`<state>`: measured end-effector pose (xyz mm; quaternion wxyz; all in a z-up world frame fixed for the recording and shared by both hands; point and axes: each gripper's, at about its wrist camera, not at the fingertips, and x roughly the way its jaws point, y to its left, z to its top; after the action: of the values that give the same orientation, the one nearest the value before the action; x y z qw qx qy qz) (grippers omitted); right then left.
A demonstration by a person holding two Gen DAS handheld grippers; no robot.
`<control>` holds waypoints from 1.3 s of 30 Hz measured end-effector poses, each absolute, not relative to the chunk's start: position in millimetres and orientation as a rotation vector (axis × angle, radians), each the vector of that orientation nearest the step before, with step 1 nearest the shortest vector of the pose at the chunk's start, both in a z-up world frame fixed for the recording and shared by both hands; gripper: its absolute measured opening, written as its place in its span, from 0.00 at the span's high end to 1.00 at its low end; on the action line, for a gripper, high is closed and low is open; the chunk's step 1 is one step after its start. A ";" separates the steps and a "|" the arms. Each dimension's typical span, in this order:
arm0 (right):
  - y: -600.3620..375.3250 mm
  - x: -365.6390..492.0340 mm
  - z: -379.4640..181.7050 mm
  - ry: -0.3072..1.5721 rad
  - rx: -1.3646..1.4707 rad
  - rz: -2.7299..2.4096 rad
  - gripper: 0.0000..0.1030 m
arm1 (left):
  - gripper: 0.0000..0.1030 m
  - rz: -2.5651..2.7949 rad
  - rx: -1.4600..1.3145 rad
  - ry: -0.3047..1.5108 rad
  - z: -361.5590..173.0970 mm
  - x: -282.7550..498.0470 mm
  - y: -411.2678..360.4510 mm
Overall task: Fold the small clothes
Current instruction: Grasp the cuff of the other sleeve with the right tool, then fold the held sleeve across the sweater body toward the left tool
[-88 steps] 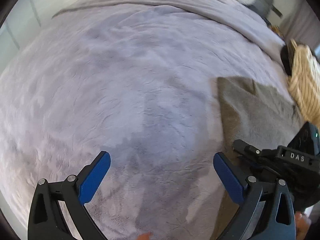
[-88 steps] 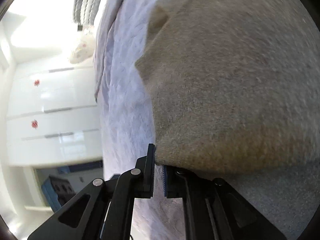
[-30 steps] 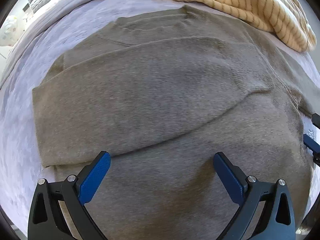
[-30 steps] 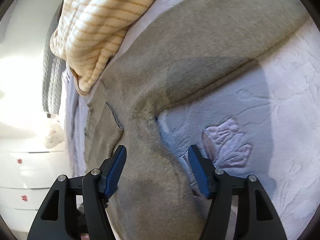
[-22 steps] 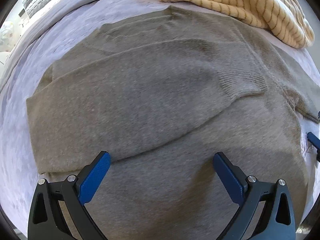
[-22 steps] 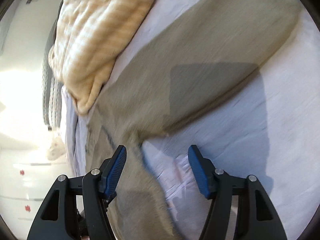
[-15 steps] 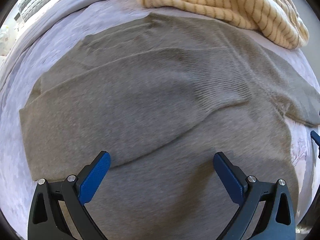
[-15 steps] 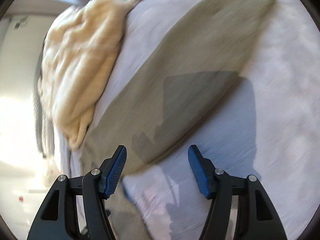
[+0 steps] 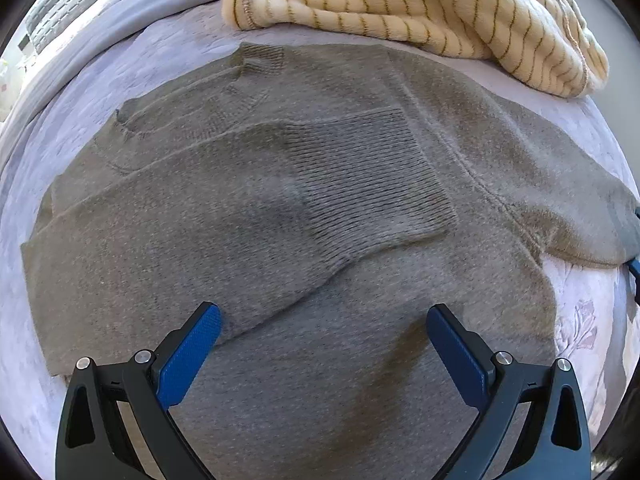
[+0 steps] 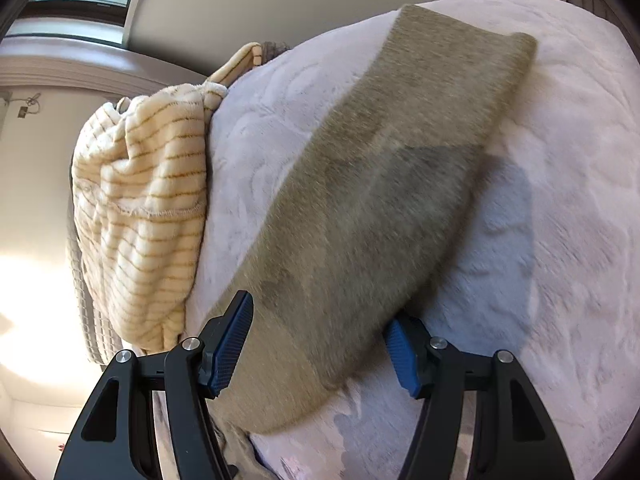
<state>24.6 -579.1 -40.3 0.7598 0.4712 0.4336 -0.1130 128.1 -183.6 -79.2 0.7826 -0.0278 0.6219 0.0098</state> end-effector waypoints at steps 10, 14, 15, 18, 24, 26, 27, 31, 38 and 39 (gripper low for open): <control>-576.9 46.9 -45.4 0.927 1.108 -0.184 0.60 | 0.00 0.049 -0.088 1.350 -79.3 152.6 -197.8; -569.3 54.7 -46.9 0.955 1.092 -0.172 0.89 | 0.00 0.057 -0.099 1.349 -77.2 140.3 -183.8; -567.5 55.6 -45.8 0.952 1.090 -0.163 0.89 | 0.00 0.059 -0.102 1.350 -76.5 140.1 -182.9; -557.9 61.9 -39.9 0.943 1.082 -0.112 0.89 | 0.00 0.066 -0.114 1.348 -73.1 133.3 -170.2; -515.3 87.7 -10.6 0.943 0.983 0.061 0.89 | 0.00 0.084 -0.136 1.345 -72.9 124.8 -146.4; -488.7 102.0 3.7 0.952 0.905 0.134 0.89 | 0.00 0.090 -0.147 1.343 -72.5 121.7 -136.7; -476.2 107.8 9.3 0.957 0.871 0.166 0.89 | 0.00 0.096 -0.153 1.340 -71.0 119.6 -131.6; -406.0 134.0 28.0 0.987 0.704 0.318 0.89 | 0.00 0.115 -0.176 1.332 -71.8 114.4 -101.9; -233.2 146.1 17.8 1.097 0.320 0.603 0.89 | 0.00 0.206 -0.285 1.289 -67.9 90.9 -24.4; -216.9 140.9 11.3 1.113 0.291 0.630 0.89 | 0.00 0.232 -0.305 1.271 -65.3 84.6 -9.2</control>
<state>140.9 -216.9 11.3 0.7926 0.1352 0.5175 0.2928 84.6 -9.2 -65.3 0.7878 -0.1416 0.5897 0.1078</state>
